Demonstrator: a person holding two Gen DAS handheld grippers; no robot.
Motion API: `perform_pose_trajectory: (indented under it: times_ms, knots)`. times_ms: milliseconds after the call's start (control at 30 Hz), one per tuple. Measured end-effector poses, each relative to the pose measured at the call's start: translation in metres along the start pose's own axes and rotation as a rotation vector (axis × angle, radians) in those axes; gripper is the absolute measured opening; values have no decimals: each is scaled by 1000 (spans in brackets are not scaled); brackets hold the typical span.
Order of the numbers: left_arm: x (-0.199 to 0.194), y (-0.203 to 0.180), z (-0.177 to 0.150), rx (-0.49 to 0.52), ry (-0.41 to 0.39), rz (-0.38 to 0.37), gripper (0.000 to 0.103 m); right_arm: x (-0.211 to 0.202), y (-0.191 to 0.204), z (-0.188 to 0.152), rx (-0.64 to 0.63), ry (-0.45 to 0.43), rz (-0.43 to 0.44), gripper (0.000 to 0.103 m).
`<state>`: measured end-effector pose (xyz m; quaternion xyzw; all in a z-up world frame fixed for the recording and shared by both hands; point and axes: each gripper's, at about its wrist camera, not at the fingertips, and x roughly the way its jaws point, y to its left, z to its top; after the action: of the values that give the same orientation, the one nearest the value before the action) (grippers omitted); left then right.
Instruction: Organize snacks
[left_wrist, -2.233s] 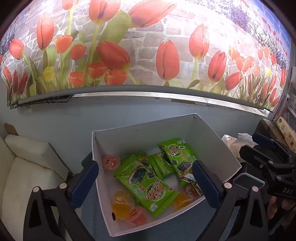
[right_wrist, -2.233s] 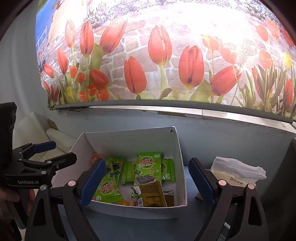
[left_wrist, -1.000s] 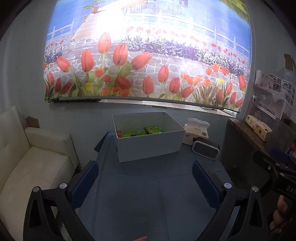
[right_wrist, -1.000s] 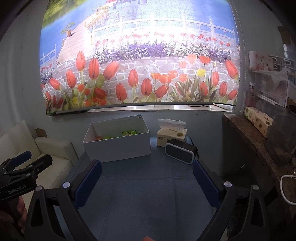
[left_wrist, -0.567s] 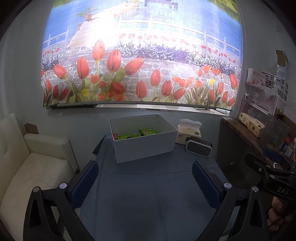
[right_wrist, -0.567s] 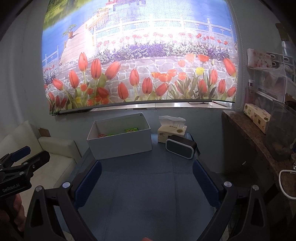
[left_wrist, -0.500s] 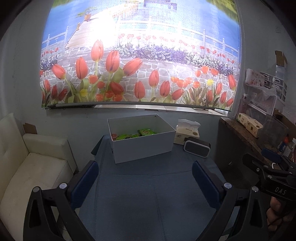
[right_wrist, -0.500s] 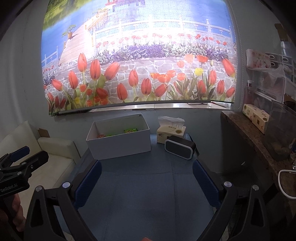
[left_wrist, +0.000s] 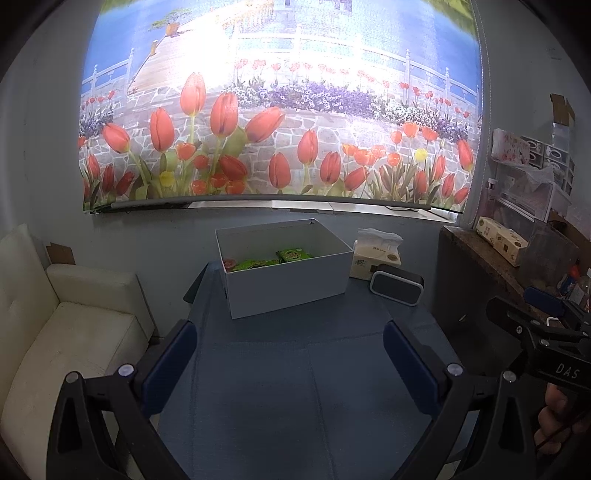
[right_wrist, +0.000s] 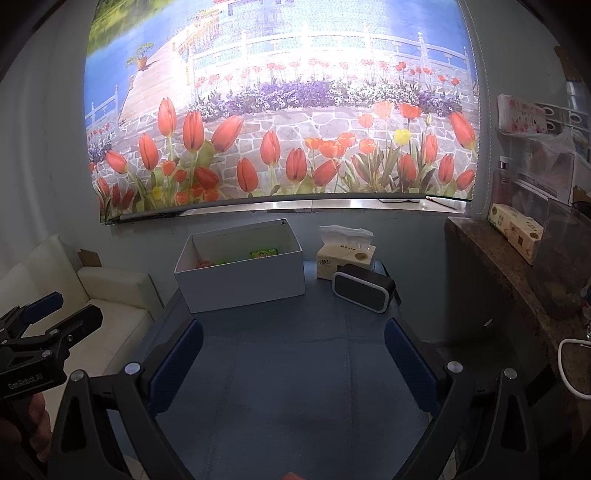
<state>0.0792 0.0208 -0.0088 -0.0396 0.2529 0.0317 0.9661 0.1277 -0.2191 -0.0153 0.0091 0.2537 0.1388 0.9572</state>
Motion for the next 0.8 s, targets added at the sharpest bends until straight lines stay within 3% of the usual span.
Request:
perform_pose_trajectory:
  times_ms: [800]
  knots:
    - [-1,-3,2,20,5,0,103,-5,0,3,0,-13,3,101]
